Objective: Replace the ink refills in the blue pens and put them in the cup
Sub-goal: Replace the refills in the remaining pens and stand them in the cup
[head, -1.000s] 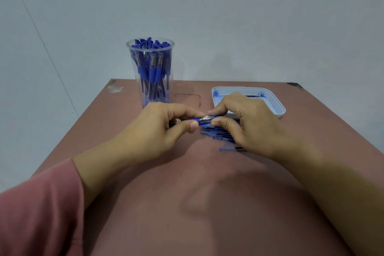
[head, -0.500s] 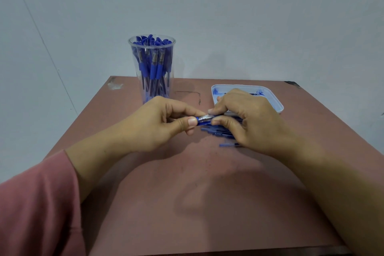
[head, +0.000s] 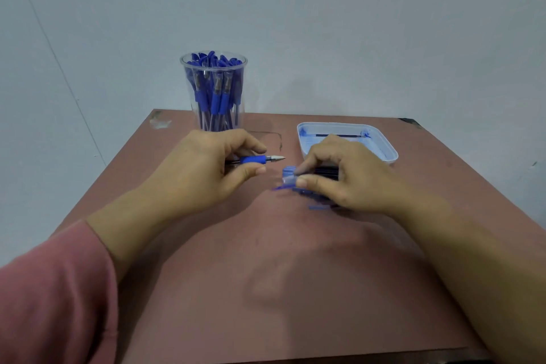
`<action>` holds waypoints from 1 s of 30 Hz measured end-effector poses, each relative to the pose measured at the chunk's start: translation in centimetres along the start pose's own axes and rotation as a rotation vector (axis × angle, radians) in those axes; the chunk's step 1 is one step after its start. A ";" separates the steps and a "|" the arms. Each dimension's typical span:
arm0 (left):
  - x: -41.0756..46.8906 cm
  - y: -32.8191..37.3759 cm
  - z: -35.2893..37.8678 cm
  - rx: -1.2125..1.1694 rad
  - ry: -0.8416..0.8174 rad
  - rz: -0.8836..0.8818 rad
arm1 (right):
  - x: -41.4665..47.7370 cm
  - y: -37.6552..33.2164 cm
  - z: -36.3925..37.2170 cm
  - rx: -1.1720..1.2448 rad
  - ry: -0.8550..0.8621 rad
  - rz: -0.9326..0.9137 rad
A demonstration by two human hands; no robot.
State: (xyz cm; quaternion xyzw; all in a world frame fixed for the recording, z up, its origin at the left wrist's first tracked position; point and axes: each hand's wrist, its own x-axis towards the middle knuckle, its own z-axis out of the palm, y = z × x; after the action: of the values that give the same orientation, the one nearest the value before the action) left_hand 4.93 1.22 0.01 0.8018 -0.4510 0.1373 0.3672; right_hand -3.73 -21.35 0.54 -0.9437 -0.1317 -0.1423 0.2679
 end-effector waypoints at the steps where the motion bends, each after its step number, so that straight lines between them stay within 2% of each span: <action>1: 0.0 -0.1 -0.1 -0.022 -0.005 -0.010 | 0.0 0.0 0.2 -0.031 -0.040 -0.024; 8: 0.0 -0.5 0.0 0.008 -0.089 0.015 | 0.0 -0.3 1.7 -0.176 -0.183 -0.072; 10: 0.0 -0.8 0.0 0.039 -0.101 0.017 | 0.1 -0.4 1.5 -0.174 -0.116 -0.064; 14: 0.1 -1.0 0.0 0.061 -0.103 0.034 | 0.2 -0.4 1.1 -0.055 0.150 0.020; 30: 0.2 -0.4 0.3 -0.015 -0.062 0.090 | 0.4 -1.5 1.8 0.225 0.199 -0.009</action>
State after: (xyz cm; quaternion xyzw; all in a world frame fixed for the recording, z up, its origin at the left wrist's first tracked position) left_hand 5.31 1.02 -0.22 0.7819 -0.4988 0.1254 0.3522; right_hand -3.51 -19.09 -0.05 -0.8884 -0.1238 -0.2206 0.3831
